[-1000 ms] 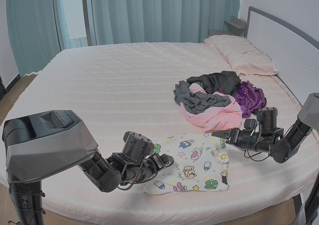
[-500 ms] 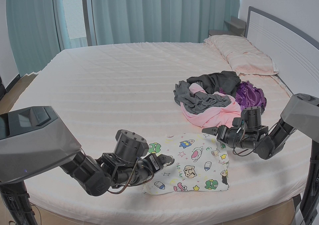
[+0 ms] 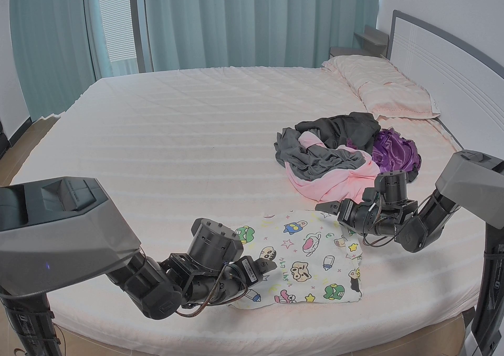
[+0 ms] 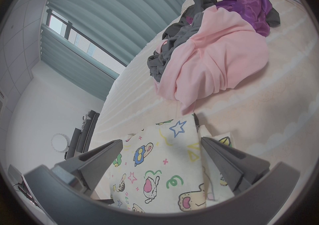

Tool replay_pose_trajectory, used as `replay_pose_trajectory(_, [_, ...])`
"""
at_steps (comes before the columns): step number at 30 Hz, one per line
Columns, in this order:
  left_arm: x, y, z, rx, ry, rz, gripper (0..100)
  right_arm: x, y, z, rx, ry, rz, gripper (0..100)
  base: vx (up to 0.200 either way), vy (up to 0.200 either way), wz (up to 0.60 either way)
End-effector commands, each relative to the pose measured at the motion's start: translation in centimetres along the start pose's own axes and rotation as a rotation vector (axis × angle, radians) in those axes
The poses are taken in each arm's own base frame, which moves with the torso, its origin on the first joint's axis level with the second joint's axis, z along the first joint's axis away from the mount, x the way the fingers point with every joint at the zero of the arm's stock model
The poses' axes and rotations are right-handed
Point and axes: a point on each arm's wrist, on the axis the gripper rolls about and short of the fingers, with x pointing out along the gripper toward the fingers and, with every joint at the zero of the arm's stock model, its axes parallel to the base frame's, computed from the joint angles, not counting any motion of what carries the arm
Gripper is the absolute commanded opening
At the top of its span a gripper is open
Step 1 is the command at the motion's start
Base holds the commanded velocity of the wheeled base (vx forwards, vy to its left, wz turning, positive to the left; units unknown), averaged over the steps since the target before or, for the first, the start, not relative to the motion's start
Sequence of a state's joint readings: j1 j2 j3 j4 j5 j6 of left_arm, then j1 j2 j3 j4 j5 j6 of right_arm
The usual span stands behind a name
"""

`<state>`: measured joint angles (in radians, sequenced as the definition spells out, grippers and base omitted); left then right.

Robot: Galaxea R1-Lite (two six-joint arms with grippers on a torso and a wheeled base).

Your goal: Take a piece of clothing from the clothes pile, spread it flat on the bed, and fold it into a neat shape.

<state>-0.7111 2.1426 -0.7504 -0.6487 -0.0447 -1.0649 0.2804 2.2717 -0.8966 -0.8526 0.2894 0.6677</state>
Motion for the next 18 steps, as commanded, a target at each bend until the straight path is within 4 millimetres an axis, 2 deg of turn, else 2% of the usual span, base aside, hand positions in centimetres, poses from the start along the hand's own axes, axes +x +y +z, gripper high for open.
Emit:
replay_pose_trajectory(1, [-0.6,-0.3,0.2,-0.001,-0.007,-0.011,100,0.8,-0.4,-0.4,0.001,0.014,-0.005,100,0.0,0.0,0.0])
replay_pose_trajectory(3, [-0.6,-0.1,0.1,0.0,-0.004,-0.006,100,0.9,-0.4,-0.4,0.002,0.013,-0.004,100,0.0,0.0,0.0])
replay_pose_trajectory(4, [-0.5,0.0,-0.1,0.002,0.001,0.0,100,1.1,-0.5,-0.5,0.002,0.017,-0.007,0,0.0,0.0,0.0])
replay_pose_trajectory(11, [-0.4,0.1,-0.2,0.005,0.006,0.004,100,1.1,-1.2,-0.4,0.014,0.021,-0.027,0,0.0,0.0,0.0])
replay_pose_trajectory(18, [-0.3,0.1,-0.2,0.005,0.01,0.006,100,0.8,-1.3,0.5,0.017,-0.012,-0.022,0,0.0,0.0,0.0])
